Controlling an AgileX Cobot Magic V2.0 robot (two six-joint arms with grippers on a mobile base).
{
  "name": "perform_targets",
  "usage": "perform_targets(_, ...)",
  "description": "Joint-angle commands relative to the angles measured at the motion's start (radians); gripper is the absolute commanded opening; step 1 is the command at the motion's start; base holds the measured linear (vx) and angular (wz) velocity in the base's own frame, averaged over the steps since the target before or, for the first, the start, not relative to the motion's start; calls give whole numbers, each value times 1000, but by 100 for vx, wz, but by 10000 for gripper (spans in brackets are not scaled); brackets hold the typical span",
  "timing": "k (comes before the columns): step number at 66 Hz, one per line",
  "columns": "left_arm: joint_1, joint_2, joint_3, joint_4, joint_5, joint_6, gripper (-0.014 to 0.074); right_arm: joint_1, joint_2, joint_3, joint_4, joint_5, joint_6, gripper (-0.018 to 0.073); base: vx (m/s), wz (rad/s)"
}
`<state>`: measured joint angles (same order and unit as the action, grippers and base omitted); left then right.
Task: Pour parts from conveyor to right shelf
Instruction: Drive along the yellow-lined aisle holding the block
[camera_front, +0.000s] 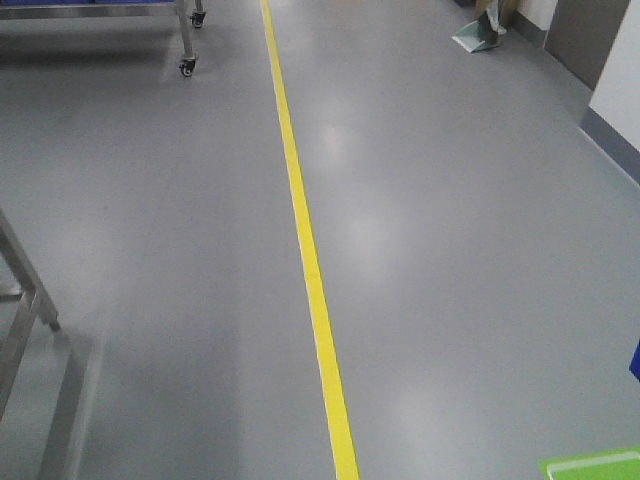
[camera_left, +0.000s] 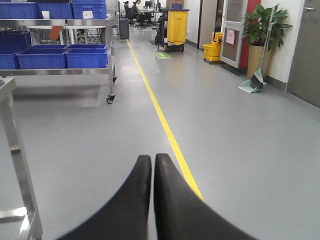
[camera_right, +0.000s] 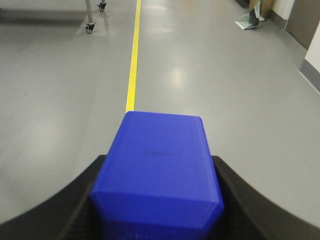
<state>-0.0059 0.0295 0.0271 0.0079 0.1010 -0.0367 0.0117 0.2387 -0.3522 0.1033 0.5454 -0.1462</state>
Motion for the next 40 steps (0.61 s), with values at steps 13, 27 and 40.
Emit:
perform_targets(13, 4, 17, -20, -8, -79, -8, -6, -5, 16, -29, -1, -76, -5, -5, 78, 6)
perform_targets(27, 4, 17, -20, -8, -79, -8, -6, -5, 16, -29, 0, -76, -5, -5, 79, 4)
perform_targets(40, 4, 17, -20, -8, -79, -8, -6, -5, 16, -29, 0, -76, -5, -5, 80, 9)
